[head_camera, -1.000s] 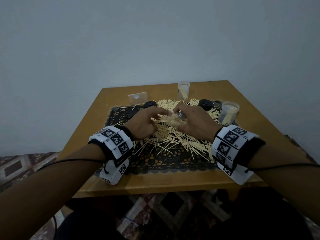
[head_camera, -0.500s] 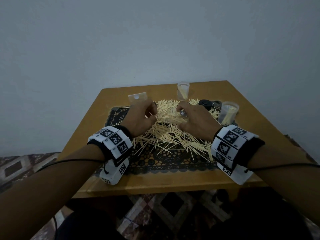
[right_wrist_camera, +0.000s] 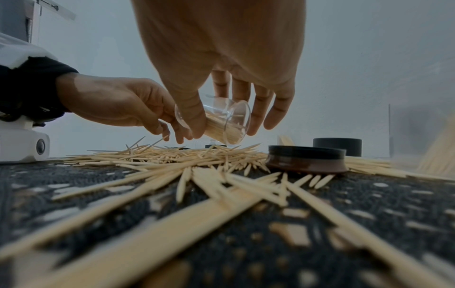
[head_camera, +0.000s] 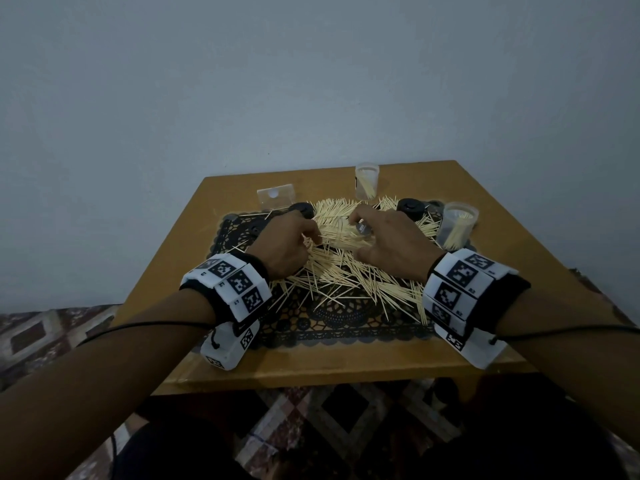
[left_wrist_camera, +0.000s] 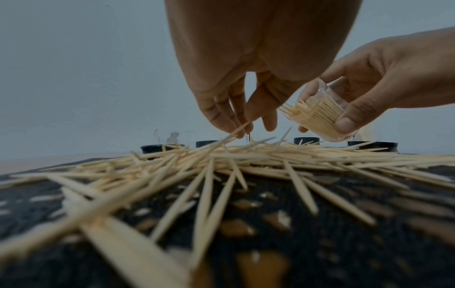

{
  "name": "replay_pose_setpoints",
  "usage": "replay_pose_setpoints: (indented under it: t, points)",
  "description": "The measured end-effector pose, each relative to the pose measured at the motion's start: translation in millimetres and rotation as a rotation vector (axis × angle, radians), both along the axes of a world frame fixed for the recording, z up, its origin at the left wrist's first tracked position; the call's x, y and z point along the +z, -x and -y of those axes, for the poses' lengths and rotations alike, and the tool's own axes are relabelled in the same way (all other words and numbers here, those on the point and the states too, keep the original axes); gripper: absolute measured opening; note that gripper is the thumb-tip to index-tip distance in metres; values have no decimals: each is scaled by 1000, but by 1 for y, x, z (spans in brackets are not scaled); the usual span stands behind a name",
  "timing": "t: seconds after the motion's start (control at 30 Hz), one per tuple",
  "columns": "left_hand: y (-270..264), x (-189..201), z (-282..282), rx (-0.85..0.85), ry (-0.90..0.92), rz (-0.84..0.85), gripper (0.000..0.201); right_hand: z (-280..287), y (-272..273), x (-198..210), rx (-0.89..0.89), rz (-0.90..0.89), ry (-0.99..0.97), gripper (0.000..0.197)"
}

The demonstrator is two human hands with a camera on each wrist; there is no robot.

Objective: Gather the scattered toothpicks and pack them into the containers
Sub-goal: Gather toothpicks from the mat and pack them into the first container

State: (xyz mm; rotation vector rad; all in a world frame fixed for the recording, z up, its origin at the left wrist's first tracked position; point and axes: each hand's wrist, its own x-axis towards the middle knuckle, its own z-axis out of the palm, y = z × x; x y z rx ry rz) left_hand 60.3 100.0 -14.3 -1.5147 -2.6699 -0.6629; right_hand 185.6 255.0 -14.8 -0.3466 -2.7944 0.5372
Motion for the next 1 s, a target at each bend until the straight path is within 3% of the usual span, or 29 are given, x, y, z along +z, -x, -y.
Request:
replay_pose_setpoints:
  t: [0.23, 0.4, 0.53, 0.7, 0.83, 0.93, 1.0]
  points:
    - [3, -2, -1, 10, 69, -21, 51, 0, 0, 0, -4, -1, -1, 43]
    - [-2, -1, -1, -91, 136, -18, 61, 0, 1, 0, -4, -1, 10, 43]
    - [2, -2, -1, -64, 112, -58, 58, -1, 0, 0, -34, -5, 6, 42]
    - [-3, -6, -3, -198, 245, 57, 54, 0, 0, 1, -20, -3, 14, 43]
    - [0, -5, -2, -132, 121, 29, 70, 0, 0, 1, -40, -18, 12, 43]
    - [-4, -4, 1, -194, -39, 64, 64, -1, 0, 1, -40, -27, 10, 43]
    - [-3, -2, 2, -225, -51, 104, 72, -1, -1, 2, -21, -35, 31, 44]
